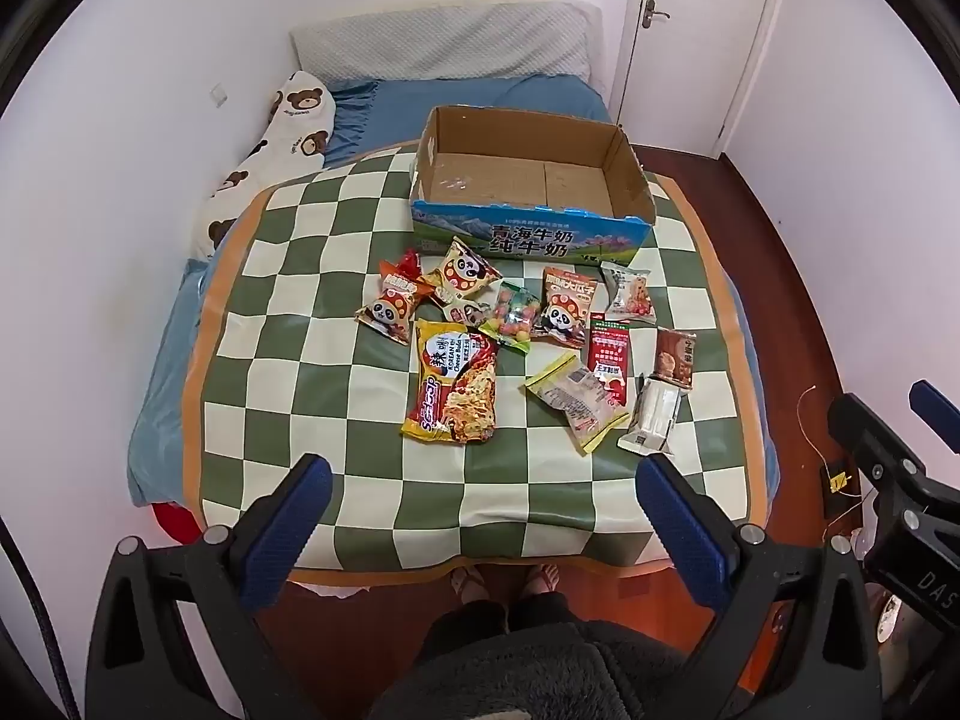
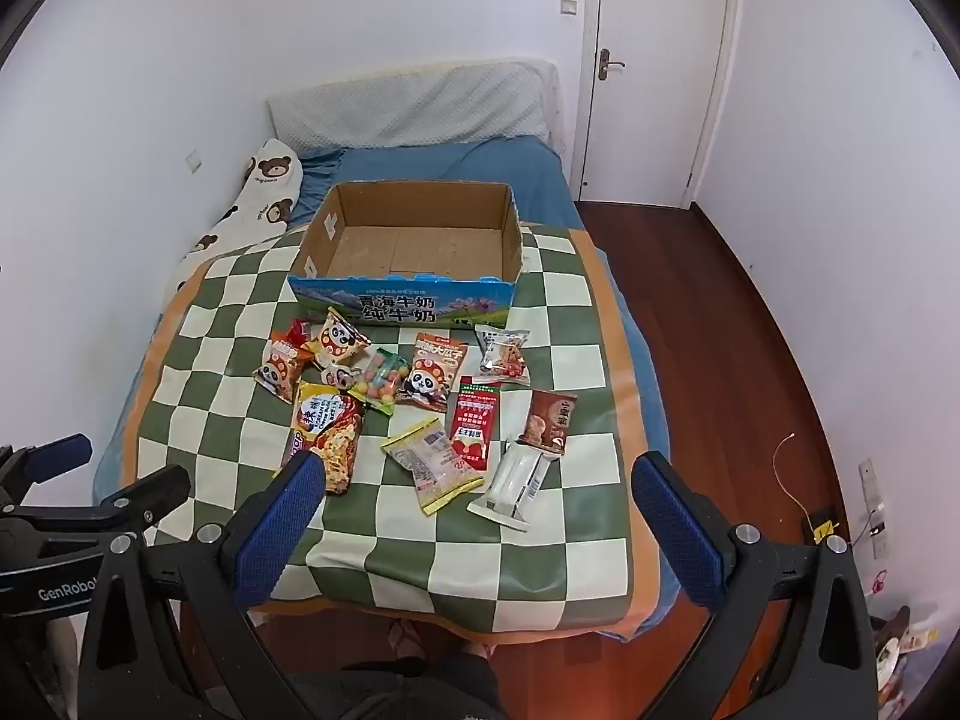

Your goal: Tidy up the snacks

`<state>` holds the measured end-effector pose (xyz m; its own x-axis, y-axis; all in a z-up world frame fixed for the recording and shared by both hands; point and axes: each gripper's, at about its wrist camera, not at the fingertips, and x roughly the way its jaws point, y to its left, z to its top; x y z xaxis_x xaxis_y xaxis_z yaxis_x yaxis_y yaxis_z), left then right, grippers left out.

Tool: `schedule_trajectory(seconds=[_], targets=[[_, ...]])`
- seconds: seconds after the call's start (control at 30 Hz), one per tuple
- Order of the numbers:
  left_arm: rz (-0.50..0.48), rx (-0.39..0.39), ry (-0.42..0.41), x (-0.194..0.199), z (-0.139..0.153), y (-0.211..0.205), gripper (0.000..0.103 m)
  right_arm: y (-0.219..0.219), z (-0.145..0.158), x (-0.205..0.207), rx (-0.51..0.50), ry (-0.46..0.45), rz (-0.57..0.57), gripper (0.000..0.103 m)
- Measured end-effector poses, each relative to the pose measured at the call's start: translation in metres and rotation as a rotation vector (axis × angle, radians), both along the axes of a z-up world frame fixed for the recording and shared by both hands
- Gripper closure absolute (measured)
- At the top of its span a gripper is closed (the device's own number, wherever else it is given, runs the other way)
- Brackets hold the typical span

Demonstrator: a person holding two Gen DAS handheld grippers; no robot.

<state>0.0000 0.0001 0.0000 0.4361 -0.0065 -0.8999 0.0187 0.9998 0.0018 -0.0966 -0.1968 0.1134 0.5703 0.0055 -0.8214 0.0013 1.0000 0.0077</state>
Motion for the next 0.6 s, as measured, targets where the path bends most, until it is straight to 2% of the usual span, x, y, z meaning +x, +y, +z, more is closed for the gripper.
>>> schedule_trajectory(seconds=[0.6], targets=[[0.001, 0.005, -0.014, 0.001, 0.0048, -0.0017, 0.0, 0.0009, 0.0044, -0.006, -0.013, -0.022, -0.003, 0.0]])
